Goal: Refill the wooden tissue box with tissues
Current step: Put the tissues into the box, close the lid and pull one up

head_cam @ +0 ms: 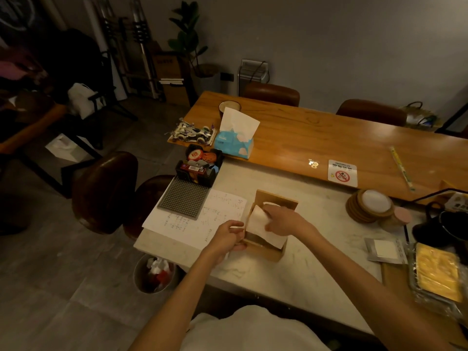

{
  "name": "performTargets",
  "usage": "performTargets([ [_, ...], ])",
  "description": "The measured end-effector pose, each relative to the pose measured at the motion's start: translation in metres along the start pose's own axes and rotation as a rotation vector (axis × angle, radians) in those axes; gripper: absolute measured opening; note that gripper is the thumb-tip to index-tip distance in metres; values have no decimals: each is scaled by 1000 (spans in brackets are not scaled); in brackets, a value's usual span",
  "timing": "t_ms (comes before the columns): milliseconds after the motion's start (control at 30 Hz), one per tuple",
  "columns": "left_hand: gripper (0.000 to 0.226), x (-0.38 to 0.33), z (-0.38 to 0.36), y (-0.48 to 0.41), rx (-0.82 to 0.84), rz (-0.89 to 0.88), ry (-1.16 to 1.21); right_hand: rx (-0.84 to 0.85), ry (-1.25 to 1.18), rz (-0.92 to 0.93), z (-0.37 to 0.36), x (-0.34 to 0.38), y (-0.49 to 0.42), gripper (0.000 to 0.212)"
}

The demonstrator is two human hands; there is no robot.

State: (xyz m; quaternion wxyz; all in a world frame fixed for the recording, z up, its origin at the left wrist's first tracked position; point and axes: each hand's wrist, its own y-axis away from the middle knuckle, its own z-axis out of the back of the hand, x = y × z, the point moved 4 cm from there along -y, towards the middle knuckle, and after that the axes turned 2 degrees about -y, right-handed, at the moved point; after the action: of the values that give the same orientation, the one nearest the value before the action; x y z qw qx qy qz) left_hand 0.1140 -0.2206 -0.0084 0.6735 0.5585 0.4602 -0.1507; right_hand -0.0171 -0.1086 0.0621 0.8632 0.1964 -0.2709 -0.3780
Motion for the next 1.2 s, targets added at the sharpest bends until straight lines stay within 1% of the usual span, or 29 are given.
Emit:
performTargets([
  [100,27,3,-2,0,-28,-3,10,146,122,-34,2,5,-19,55],
  [200,26,7,-4,-1,-46,1,28,302,214,-44,0,7,-25,66],
  [267,25,8,-5,-2,-59,0,34,365,233,-47,-5,9,-27,66],
  [367,25,8,-6,-3,-69,2,35,421,206,-52,-12,9,-32,60],
  [500,24,8,-8,-1,-62,-8,38,431,138,-119,-18,2,-41,56],
  [600,25,9,-8,0,-58,-24,47,391,211,-142,-25,-1,-47,45],
  [667,24,11,-8,0,-67,-36,56,380,220,-144,-29,-1,-48,43],
  [767,22,14,-11,0,-100,-68,38,414,254,-115,-31,1,-50,41],
  [867,21,15,-13,1,-115,-92,10,411,249,-128,-32,3,-52,47],
  [933,21,16,-12,2,-115,-100,13,389,204,-134,-32,4,-54,56],
  [1000,22,17,-12,2,-119,-110,11,362,167,-97,-32,4,-57,64],
  [1067,25,18,-13,2,-125,-117,3,335,236,-50,-32,3,-56,67],
  [1133,26,18,-13,2,-129,-128,-11,286,322,-35,-34,2,-55,58],
  [1200,25,18,-13,2,-126,-137,-27,252,312,-39,-37,1,-55,46],
])
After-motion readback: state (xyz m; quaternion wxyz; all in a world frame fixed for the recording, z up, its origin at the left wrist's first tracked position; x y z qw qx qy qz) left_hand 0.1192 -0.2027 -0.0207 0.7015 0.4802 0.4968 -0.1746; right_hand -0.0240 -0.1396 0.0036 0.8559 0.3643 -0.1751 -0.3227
